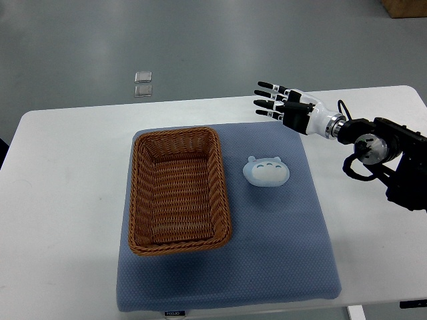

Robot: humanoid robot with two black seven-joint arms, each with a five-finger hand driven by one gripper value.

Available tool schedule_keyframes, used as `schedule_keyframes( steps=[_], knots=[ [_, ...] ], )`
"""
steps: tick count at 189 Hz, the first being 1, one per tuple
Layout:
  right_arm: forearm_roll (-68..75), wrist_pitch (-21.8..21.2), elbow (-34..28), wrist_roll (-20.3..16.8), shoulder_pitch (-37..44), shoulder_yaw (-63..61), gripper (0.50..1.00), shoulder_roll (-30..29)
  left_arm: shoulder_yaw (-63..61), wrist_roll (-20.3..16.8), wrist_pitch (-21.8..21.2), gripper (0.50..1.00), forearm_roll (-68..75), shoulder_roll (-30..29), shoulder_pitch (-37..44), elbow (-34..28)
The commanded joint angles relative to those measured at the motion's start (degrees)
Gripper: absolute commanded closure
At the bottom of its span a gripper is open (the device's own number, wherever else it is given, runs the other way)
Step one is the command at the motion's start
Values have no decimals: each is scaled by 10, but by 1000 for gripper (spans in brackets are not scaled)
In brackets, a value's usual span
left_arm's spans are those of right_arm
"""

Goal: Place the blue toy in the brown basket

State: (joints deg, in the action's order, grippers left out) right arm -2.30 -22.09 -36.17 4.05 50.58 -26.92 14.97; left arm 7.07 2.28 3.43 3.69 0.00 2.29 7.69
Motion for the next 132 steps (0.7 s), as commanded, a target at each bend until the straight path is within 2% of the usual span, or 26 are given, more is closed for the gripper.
schedule_keyframes(
  steps=[1, 48, 91, 111, 132],
  knots=[
    [-2, 4, 0, -1, 2, 0, 587, 1, 1, 0, -1, 500, 0, 0, 0, 0],
    [-5, 21, 0, 1, 3, -1, 587, 1, 4, -3, -7, 500, -1, 0, 0, -1],
    [-10, 16, 1, 11, 6, -4, 587, 5, 0, -3, -7, 500, -1, 0, 0, -6],
    [-45, 15, 0, 29, 7, -6, 587, 7, -1, -3, -7, 500, -1, 0, 0, -7],
    [-132, 15, 0, 73, 8, -7, 591, 6, -3, -3, -7, 500, -1, 0, 0, -6]
  ],
)
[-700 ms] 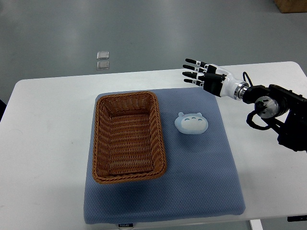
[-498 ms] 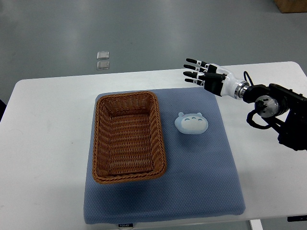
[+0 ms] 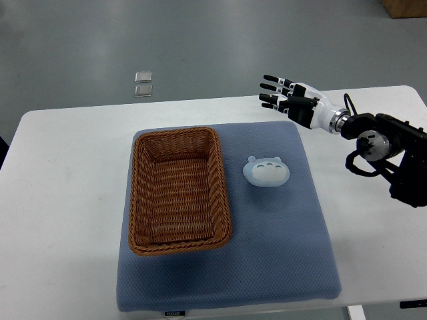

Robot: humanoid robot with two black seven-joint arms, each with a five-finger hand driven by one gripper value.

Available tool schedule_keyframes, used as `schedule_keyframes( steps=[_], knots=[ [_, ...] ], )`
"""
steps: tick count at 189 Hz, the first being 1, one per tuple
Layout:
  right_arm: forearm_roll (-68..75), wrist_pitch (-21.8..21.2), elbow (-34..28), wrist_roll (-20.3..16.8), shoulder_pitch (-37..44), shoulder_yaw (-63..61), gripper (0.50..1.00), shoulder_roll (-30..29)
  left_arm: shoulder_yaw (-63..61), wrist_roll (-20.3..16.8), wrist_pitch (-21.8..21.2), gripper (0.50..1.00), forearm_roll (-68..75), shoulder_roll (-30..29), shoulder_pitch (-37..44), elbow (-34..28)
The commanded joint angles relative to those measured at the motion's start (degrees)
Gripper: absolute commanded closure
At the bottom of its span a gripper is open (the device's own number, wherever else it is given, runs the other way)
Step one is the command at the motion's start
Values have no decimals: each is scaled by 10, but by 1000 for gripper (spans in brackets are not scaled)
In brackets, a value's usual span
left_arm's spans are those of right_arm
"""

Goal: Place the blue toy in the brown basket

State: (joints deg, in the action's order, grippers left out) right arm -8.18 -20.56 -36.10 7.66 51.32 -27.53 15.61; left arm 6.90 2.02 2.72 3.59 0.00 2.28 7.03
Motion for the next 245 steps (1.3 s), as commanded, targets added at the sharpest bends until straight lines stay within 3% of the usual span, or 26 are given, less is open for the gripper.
schedule_keyframes(
  steps=[1, 54, 80, 102, 143, 245],
  knots=[
    [-74, 0, -1, 37, 1, -1, 591, -1, -1, 0, 0, 500, 0, 0, 0, 1],
    [-327, -8, -7, 155, 3, 6, 597, 7, -1, 0, 0, 500, 1, 0, 0, 1],
    [-469, -52, -22, 217, 5, 5, 597, 39, -2, 0, 0, 500, 0, 0, 0, 1],
    [-548, -57, -61, 256, 10, 6, 595, 84, -1, 0, 0, 500, 1, 0, 0, 1],
    [-680, -56, -118, 273, 10, 36, 595, 130, -2, 0, 0, 500, 0, 0, 0, 1],
    [-702, 14, -114, 273, -10, 71, 609, 120, -2, 0, 0, 500, 0, 0, 0, 1]
  ],
)
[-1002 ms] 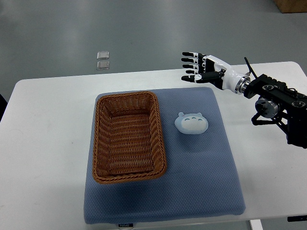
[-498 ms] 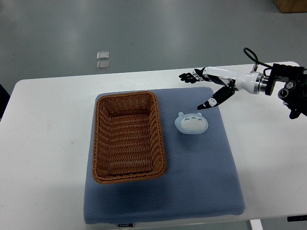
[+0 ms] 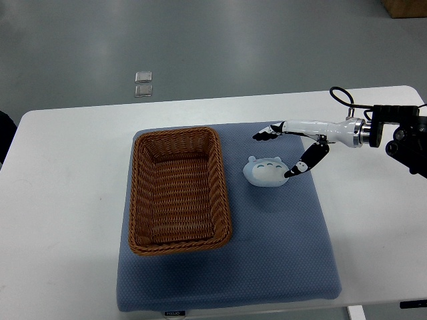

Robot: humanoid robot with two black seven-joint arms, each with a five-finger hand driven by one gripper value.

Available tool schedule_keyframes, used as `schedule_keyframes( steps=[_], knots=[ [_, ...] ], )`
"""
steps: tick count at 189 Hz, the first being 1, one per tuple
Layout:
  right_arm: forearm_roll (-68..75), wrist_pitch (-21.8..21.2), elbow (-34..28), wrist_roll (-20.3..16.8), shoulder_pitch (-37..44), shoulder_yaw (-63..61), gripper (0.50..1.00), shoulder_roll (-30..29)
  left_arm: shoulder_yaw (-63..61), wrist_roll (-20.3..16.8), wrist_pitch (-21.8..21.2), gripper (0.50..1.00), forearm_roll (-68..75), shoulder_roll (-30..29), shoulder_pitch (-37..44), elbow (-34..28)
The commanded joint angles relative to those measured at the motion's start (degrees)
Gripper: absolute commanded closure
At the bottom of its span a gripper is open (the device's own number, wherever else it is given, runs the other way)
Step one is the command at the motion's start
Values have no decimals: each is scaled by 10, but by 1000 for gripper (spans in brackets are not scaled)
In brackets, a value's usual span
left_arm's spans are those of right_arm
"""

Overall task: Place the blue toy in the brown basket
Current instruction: 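Move the right hand down toward the pale blue plush toy, then close the right hand's fingers around the plush toy, then lift the plush toy and carry it over the wicker basket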

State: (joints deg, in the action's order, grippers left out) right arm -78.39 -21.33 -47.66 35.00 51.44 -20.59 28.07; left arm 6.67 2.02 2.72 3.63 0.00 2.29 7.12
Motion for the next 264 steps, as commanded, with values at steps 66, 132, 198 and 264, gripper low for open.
schedule_keyframes(
  steps=[66, 132, 198, 264],
  knots=[
    [6, 51, 10, -13, -38, 1, 611, -35, -1, 0, 0, 500, 1, 0, 0, 0],
    [4, 63, 25, -12, -47, 3, 722, -50, 0, 0, 0, 500, 1, 0, 0, 0],
    [3, 63, 42, -12, -45, 3, 1000, -60, 0, 0, 0, 500, 0, 0, 0, 0],
    [11, 63, 42, -6, -21, -10, 1000, -51, 0, 0, 0, 500, 0, 0, 0, 0]
  ],
)
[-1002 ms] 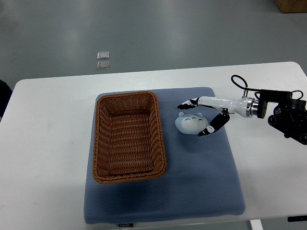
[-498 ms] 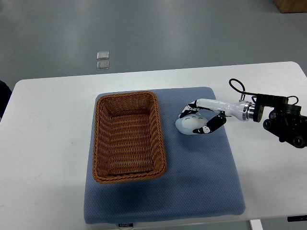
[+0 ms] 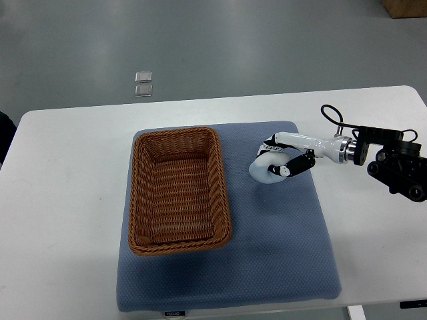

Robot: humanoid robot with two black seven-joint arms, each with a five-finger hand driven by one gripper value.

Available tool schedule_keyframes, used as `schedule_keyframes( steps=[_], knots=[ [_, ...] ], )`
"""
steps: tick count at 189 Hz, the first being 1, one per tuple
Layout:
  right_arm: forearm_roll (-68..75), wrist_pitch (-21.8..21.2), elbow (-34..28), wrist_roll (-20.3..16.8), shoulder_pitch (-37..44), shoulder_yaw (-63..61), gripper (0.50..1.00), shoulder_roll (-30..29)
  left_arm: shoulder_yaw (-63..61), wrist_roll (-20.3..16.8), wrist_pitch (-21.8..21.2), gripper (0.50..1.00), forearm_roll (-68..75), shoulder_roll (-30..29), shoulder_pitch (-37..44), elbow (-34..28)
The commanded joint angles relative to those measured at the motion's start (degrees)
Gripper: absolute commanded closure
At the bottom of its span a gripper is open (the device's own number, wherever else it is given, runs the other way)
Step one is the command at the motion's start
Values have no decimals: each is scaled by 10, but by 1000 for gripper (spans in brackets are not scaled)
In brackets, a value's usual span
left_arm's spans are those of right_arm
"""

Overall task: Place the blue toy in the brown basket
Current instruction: 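Lift the plush toy and carry it over the wicker basket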

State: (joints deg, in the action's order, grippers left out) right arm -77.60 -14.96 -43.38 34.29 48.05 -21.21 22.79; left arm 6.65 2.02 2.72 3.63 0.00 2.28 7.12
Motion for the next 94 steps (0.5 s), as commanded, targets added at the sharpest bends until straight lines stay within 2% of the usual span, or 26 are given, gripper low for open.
schedule_keyframes(
  steps=[1, 53, 80, 94],
  knots=[
    [3, -1, 0, 2, 14, -4, 1000, 2, 0, 0, 0, 500, 1, 0, 0, 0],
    [65, -10, -8, 7, 70, -40, 1000, -8, 0, 0, 0, 500, 0, 0, 0, 0],
    [77, -10, -33, 7, 86, -40, 1000, -54, 0, 0, 0, 500, 0, 0, 0, 0],
    [76, -10, -34, 7, 86, -38, 1000, -100, 0, 0, 0, 500, 0, 0, 0, 0]
  ],
)
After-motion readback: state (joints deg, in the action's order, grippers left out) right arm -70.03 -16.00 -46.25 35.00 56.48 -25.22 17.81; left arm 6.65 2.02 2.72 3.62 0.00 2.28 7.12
